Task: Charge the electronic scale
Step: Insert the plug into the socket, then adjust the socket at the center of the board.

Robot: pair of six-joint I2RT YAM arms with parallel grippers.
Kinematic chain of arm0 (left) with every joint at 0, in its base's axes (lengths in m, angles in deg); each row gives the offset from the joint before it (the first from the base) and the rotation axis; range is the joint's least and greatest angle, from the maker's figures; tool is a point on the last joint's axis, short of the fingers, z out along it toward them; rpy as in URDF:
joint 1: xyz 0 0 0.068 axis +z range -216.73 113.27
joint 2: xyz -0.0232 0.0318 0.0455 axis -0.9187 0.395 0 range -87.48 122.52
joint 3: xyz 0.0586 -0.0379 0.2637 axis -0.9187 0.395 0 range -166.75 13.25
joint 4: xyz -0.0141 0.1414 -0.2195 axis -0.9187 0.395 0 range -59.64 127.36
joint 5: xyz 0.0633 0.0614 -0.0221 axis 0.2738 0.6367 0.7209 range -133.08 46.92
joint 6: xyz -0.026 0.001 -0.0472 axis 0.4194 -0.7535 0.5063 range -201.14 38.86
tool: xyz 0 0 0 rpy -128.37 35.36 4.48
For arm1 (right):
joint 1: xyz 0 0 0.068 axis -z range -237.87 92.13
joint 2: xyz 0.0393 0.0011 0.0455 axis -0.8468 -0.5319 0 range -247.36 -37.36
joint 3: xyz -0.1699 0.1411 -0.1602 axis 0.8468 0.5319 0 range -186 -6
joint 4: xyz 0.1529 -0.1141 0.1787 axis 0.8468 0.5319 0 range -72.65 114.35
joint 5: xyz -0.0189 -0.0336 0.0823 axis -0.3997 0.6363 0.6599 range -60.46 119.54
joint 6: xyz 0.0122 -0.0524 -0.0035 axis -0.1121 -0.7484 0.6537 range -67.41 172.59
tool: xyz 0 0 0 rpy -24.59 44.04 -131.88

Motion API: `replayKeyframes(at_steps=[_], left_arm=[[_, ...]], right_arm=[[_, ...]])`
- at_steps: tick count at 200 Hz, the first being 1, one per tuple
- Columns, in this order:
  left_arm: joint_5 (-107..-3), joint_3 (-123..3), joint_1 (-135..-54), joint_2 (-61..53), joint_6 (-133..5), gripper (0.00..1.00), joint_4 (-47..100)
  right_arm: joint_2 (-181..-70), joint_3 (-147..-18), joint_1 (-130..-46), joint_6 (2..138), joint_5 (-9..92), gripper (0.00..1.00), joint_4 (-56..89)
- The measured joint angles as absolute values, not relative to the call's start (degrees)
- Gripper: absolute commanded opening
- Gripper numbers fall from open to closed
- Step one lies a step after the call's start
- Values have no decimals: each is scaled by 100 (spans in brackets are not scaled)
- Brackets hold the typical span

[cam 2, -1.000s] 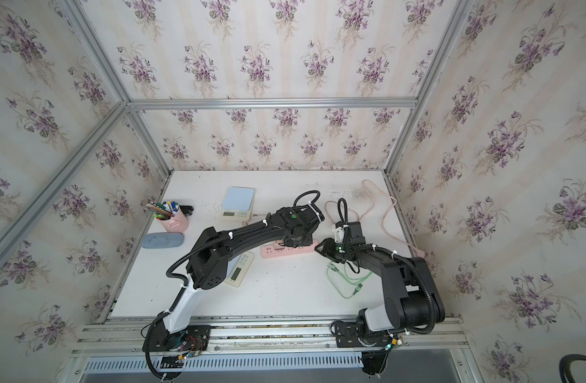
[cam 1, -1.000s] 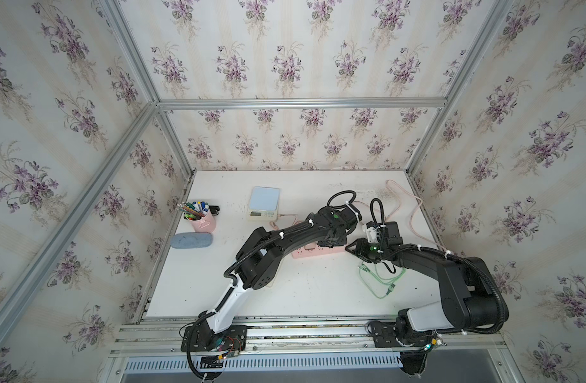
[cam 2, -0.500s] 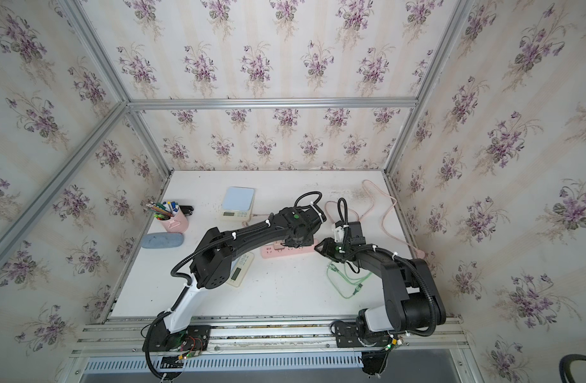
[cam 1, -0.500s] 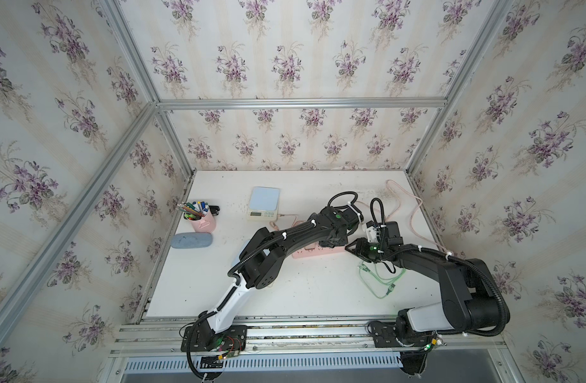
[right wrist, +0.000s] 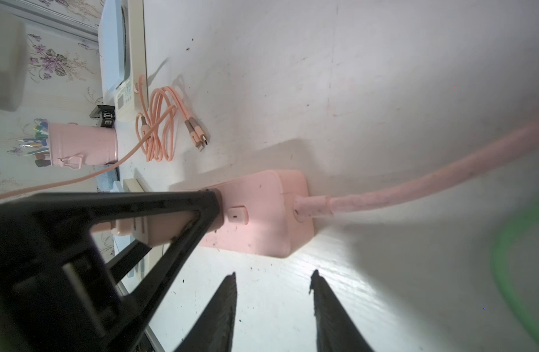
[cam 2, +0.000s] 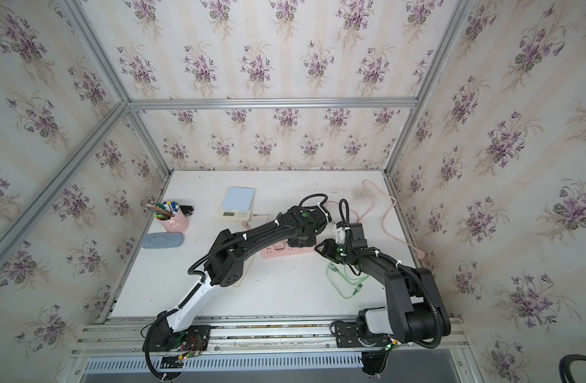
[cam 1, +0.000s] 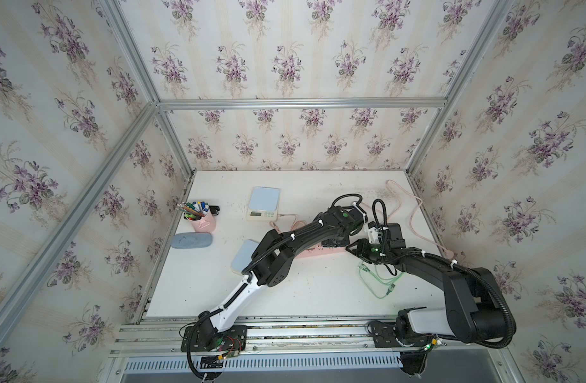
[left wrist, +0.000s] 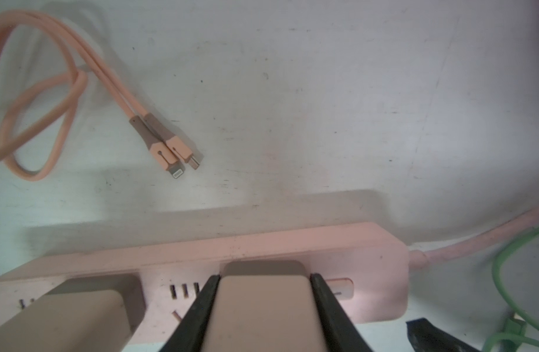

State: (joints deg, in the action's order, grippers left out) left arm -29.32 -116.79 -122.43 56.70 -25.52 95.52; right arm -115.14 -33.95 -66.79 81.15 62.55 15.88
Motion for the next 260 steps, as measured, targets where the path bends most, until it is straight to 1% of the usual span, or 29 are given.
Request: replayKeyframes(at_steps=[8, 12, 18, 25, 30, 38, 48, 53, 56, 62, 87, 97, 119, 137, 157, 183, 209, 233, 260], left_arm=[[-2905, -11714, -12254, 5714, -2546, 5, 9572], [-2890, -11725, -12259, 5725, -2541, 11, 9578], [-2879, -11745, -12263, 5729, -2539, 23, 9592], [-2884, -11764, -12263, 5729, -2541, 34, 9609], [-2884, -11777, -12263, 5729, -2546, 41, 9620], [-2879, -11797, -12263, 5712, -2559, 48, 9633], [-2914, -11843, -12248, 5670, -2646, 53, 9668], [-2936, -11878, -12237, 5631, -2720, 54, 9679], [-2958, -11891, -12230, 5603, -2782, 58, 9666], [-3008, -11913, -12215, 5554, -2869, 61, 9738], [-3179, -12031, -12141, 5301, -3223, 69, 9983], [-3176, -12070, -12117, 5076, -3348, 72, 9957], [-3163, -12068, -12097, 4532, -3638, 73, 9723], [-3205, -11731, -12112, 4147, -3962, 72, 9390], [-3312, -10936, -12191, 3633, -4355, 72, 8916], [-3572, -9452, -12276, 2809, -4788, 71, 8099], [-3935, -8064, -12305, 2116, -5120, 70, 7286], [-4138, -7139, -12386, 1673, -5483, 68, 6621], [-4328, -6462, -12480, 1428, -5894, 65, 5939]], right_arm=[[-11461, -3393, -6682, 8115, 6251, 42, 1590], [-11431, -3393, -6682, 8115, 6253, 42, 1590], [-11389, -3393, -6679, 8113, 6249, 43, 1592], [-11330, -3393, -6679, 8113, 6236, 45, 1605], [-11282, -3393, -6679, 8113, 6223, 46, 1623], [-11195, -3393, -6679, 8111, 6185, 48, 1651], [-11059, -3393, -6679, 8106, 6131, 50, 1719], [-10985, -3393, -6679, 8106, 6094, 50, 1752], [-10928, -3393, -6679, 8106, 6057, 51, 1782], [-10827, -3395, -6679, 8104, 6008, 51, 1839], [-10309, -3463, -6679, 8102, 5692, 54, 2171], [-10082, -3537, -6677, 8069, 5506, 55, 2338], [-9669, -3664, -6668, 7960, 5029, 58, 2759], [-9407, -3635, -6668, 7960, 4697, 60, 3144], [-9223, -3485, -6668, 8017, 4428, 60, 3522], [-9201, -3386, -6671, 8244, 4190, 62, 3903], [-9488, -3791, -6603, 8305, 3875, 64, 4121], [-9829, -4287, -6194, 8303, 3722, 64, 4152], [-10056, -4523, -5560, 8299, 3615, 65, 4224]])
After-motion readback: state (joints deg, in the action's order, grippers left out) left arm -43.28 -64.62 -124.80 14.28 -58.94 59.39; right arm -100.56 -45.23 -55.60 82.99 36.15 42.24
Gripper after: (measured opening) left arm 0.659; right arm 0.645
